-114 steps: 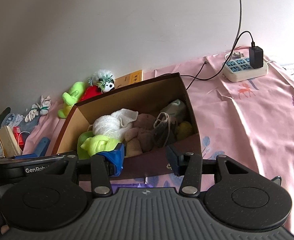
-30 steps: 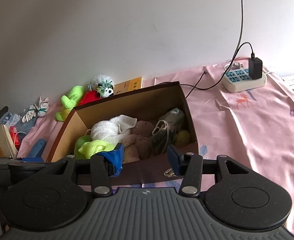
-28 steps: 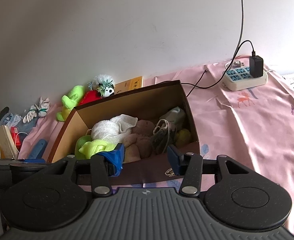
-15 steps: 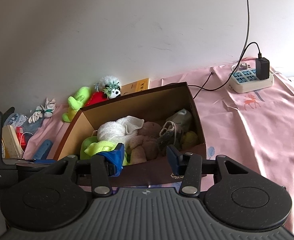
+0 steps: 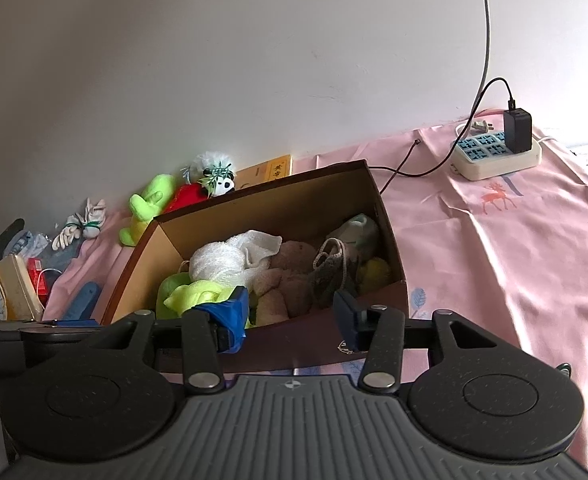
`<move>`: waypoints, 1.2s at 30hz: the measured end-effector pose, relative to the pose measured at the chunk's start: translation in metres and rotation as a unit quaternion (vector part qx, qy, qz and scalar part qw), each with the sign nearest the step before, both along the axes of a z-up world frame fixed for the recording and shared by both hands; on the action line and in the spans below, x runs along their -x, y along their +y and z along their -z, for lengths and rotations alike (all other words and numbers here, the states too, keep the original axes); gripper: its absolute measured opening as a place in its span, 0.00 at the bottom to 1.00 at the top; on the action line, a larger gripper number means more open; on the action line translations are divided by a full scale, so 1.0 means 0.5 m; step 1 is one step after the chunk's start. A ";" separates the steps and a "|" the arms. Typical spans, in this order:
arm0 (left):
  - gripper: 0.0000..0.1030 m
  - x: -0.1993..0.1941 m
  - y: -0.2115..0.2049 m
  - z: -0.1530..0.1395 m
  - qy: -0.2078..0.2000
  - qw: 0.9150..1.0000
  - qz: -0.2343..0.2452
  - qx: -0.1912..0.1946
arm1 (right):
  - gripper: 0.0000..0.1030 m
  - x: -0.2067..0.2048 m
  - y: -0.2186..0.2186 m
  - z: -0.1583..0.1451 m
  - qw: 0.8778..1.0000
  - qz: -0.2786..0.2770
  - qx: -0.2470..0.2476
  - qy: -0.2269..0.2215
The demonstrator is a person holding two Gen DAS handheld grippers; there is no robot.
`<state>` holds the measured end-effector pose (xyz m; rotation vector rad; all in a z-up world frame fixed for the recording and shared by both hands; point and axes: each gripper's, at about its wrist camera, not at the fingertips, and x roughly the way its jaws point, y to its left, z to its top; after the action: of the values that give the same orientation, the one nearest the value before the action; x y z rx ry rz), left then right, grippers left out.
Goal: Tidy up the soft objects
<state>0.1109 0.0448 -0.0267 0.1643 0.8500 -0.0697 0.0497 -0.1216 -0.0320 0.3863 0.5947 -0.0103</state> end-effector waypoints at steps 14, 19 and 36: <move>0.91 -0.006 0.008 0.005 0.006 1.000 -0.006 0.006 | 0.32 -0.009 -0.013 0.015 0.999 -0.007 -0.032 0.008; 0.91 -0.006 0.008 0.004 0.004 1.000 -0.011 0.003 | 0.33 -0.009 -0.012 0.016 0.999 -0.015 -0.038 0.008; 0.91 -0.010 0.006 0.006 0.002 1.000 -0.017 -0.009 | 0.33 -0.014 -0.009 0.019 0.999 -0.012 -0.021 0.025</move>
<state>0.1159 0.0479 -0.0297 0.1672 0.8580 -0.0301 0.0568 -0.1260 -0.0413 0.4205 0.6501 0.0150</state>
